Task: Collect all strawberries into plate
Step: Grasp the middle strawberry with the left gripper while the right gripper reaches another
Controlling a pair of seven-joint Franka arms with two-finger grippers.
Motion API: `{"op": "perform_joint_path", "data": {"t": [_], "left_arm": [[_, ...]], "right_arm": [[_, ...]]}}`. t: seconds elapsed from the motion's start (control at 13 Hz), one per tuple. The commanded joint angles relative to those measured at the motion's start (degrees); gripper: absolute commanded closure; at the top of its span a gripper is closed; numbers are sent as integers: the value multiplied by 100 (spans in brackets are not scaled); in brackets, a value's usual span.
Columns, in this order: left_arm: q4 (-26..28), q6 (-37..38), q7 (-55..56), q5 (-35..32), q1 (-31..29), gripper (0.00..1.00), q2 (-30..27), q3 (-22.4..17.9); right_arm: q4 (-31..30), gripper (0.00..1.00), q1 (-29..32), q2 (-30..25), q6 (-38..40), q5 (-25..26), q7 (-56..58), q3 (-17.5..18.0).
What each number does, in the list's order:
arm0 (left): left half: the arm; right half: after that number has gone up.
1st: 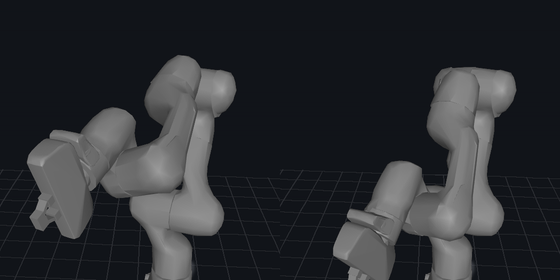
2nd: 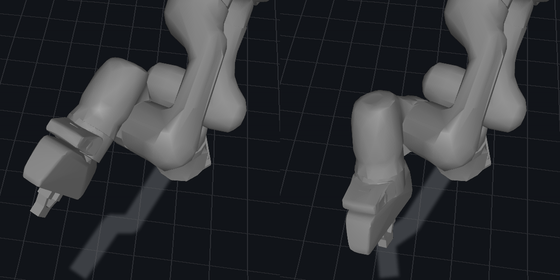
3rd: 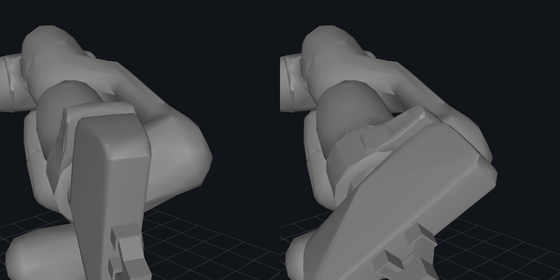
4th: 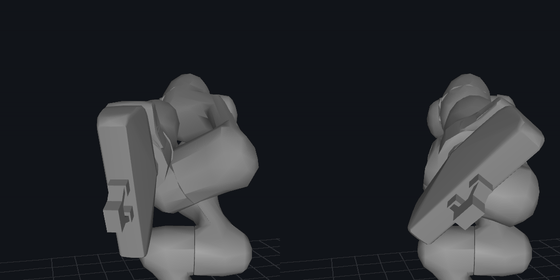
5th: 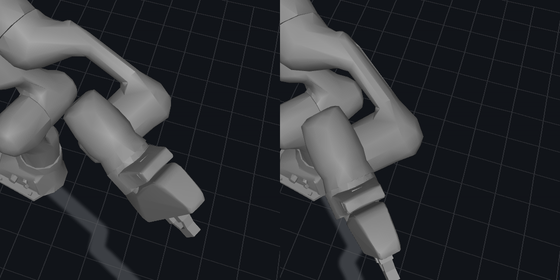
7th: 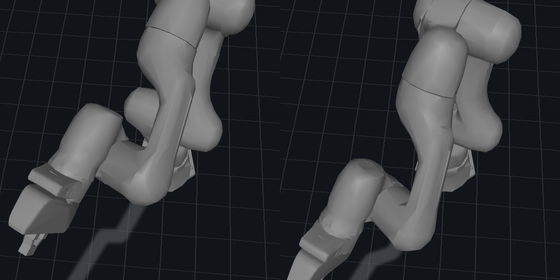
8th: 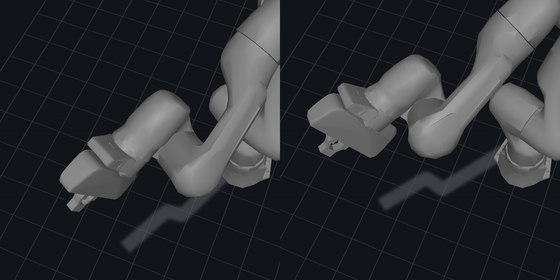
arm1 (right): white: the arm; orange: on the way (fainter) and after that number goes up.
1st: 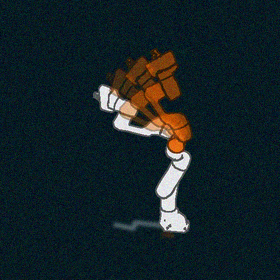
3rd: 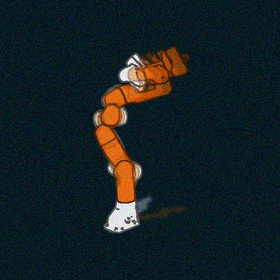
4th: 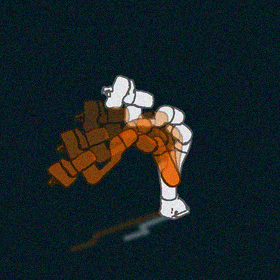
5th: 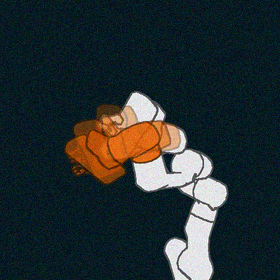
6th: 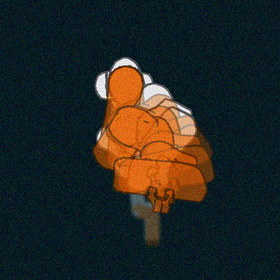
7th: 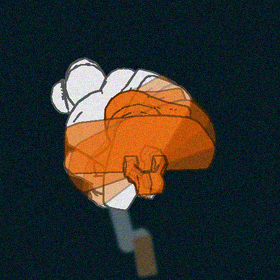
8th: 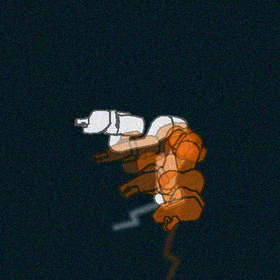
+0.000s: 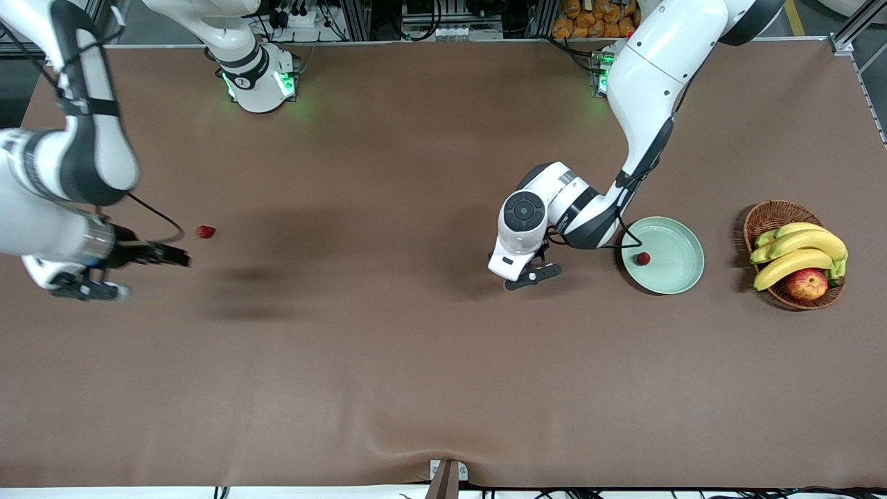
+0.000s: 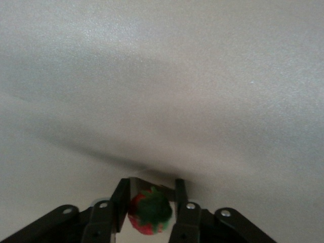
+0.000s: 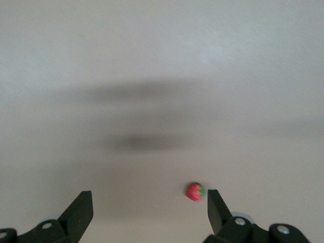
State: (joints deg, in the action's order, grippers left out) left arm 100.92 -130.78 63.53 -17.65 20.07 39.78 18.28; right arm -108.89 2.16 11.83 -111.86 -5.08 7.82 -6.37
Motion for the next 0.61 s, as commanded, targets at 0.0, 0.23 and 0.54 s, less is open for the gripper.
{"op": "perform_joint_path", "data": {"t": [0.0,0.23,0.54], "left_arm": [[-11,43,282,-90,76,64,21,-35],[51,52,159,-116,67,94,21,-35],[51,70,-42,-143,-73,100,-171,-43]], "right_arm": [[-1113,0,-58,-645,-536,471,256,-215],[-2020,0,-49,-761,-1564,631,256,-320],[-3144,0,-49,-700,-3092,649,264,-356]]}}
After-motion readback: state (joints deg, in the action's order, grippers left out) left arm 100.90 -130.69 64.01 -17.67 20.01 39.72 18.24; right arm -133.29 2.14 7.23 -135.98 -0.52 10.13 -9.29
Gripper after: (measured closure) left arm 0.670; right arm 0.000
